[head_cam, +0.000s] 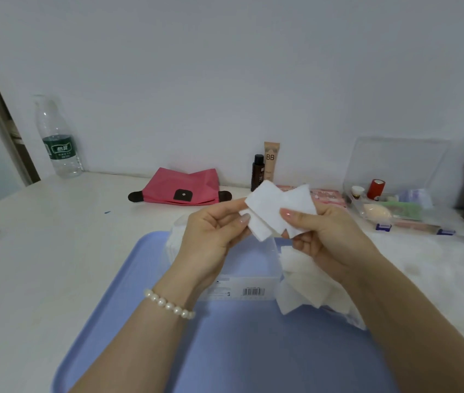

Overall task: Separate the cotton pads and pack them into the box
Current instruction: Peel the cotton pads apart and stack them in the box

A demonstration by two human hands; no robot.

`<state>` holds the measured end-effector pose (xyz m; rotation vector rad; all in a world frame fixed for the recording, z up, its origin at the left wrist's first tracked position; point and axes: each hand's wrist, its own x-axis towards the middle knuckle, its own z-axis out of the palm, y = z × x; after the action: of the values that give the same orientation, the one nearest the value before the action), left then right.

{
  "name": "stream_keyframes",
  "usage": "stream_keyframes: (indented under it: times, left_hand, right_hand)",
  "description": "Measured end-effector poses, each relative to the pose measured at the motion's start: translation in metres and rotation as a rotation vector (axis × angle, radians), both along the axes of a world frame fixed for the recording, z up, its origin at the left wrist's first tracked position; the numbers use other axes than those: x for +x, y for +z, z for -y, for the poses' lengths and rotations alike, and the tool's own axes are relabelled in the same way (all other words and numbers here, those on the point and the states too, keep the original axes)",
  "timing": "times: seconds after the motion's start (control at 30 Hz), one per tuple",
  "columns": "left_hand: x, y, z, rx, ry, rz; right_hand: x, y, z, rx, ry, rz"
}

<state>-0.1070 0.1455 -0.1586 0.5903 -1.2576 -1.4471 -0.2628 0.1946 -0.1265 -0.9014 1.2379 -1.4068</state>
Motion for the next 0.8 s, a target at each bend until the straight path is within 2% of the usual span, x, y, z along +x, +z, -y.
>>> stream_keyframes:
  times: [0.3, 0.57, 0.7, 0.8]
  left_hand:
    - [-0.002, 0.001, -0.003, 0.048, -0.010, -0.084]
    - [-0.004, 0.006, -0.006, 0.173, -0.057, -0.205]
    - [-0.006, 0.004, -0.005, 0.239, 0.055, -0.196]
    - [-0.003, 0.003, -0.001, 0.269, 0.120, -0.195]
  right_hand:
    - [0.013, -0.008, 0.001, 0.037, -0.017, 0.004]
    - [0.015, -0.010, 0.001, 0.024, -0.085, 0.013]
    - [0.019, -0.009, 0.000, 0.023, -0.079, -0.050]
    - [0.015, -0.007, 0.001, -0.051, -0.263, -0.189]
